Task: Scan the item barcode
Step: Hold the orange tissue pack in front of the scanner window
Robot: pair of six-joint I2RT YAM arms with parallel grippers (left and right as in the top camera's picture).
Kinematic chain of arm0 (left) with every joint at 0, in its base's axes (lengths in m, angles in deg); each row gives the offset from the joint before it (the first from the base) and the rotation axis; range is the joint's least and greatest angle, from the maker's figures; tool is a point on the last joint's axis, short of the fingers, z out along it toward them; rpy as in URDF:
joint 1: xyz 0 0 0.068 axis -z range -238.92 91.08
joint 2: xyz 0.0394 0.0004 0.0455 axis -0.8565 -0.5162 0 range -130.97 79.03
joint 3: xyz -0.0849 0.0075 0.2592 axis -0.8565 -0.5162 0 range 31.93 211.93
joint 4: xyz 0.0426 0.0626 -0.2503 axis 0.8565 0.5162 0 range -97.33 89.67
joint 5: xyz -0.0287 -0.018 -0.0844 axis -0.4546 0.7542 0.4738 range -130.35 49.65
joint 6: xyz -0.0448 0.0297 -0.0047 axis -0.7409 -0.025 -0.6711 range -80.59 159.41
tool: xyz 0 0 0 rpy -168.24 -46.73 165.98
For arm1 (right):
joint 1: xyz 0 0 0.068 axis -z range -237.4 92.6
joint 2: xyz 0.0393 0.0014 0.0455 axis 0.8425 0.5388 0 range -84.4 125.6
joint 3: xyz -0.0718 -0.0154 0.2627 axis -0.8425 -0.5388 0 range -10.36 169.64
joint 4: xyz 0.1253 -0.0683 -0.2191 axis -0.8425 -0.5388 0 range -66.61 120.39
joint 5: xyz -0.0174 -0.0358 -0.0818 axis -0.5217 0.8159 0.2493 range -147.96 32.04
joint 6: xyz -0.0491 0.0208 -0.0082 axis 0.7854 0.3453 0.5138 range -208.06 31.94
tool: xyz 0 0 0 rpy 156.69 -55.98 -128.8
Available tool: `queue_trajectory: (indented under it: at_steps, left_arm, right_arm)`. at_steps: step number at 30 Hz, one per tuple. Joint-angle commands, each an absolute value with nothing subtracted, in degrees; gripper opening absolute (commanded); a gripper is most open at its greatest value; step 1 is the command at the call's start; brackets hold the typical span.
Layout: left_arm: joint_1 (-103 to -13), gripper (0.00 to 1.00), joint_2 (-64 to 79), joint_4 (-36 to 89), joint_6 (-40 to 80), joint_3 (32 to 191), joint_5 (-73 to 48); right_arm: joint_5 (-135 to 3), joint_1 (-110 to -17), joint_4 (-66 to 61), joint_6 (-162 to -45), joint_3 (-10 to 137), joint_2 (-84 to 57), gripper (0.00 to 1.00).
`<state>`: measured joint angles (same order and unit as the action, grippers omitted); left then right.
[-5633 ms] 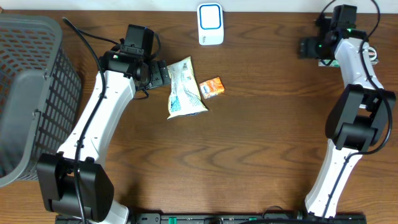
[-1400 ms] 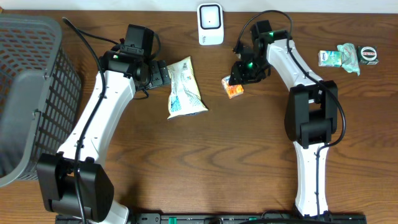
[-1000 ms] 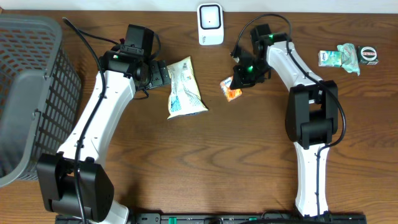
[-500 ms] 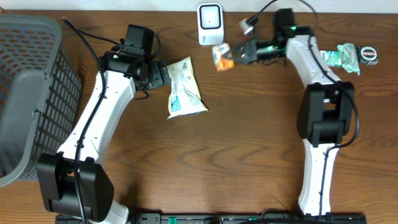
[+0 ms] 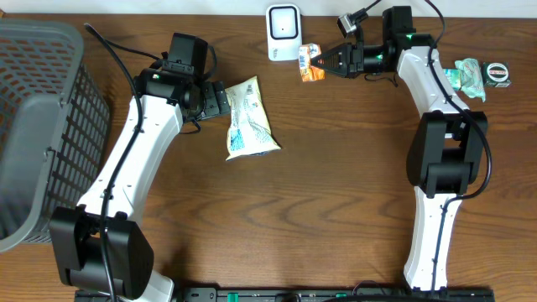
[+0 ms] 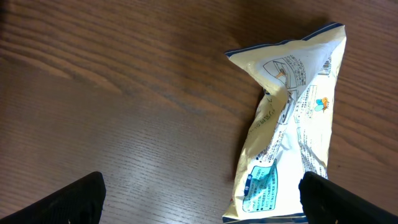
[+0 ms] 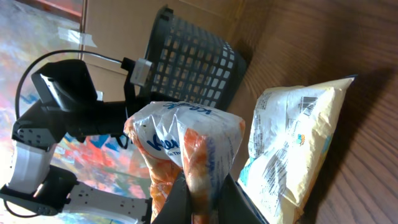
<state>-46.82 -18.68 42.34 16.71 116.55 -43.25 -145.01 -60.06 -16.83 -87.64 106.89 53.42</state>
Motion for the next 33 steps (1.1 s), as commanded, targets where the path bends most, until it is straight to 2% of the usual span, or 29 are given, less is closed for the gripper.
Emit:
queue_trajectory:
  at_steps: [1, 7, 10, 12, 15, 19, 21, 25, 28, 33]
  left_arm:
    - [-47.02, 0.98, -18.71, 42.52, 16.63, 116.48, -43.34]
    - [-47.02, 0.98, -18.71, 42.52, 16.63, 116.48, -43.34]
    - [-47.02, 0.98, -18.71, 42.52, 16.63, 116.48, -43.34]
    - [-47.02, 0.98, -18.71, 42.52, 16.63, 116.48, -43.34]
    - [-47.02, 0.98, -18.71, 42.52, 16.63, 116.48, -43.34]
    - [-47.02, 0.98, -18.71, 42.52, 16.63, 116.48, -43.34]
    - [-47.02, 0.98, -18.71, 42.52, 16.63, 116.48, -43.34]
    - [-47.02, 0.98, -18.71, 42.52, 16.63, 116.48, -43.34]
    - [-47.02, 0.98, -18.71, 42.52, 16.63, 116.48, -43.36]
    - [-47.02, 0.98, -18.71, 42.52, 16.63, 116.48, -43.34]
  right_arm:
    - [-147.45, -60.89, -16.72, -88.14, 107.72, 51.26, 0.01]
    - [-146.25, -61.65, -16.74, -88.01, 107.72, 51.26, 0.01]
    - [-137.14, -62.61, -18.31, -88.03, 107.72, 51.26, 0.01]
    - [-123.7, -63.9, -21.68, -88.01, 107.72, 51.26, 0.01]
    - [-94.32, -67.12, -26.23, -88.03, 107.72, 51.26, 0.01]
    - [-62.63, -71.62, -26.16, -87.96, 107.72, 51.26, 0.01]
    - [-50.08, -73.96, -23.98, -85.8, 107.72, 51.23, 0.01]
    - [-33.49, -77.96, -16.3, -77.36, 107.72, 51.26, 0.01]
    - [-27.31, -80.17, -8.02, -70.59, 107.72, 51.26, 0.01]
    - [-26.8, -82.61, 7.0, -61.89, 107.72, 51.26, 0.01]
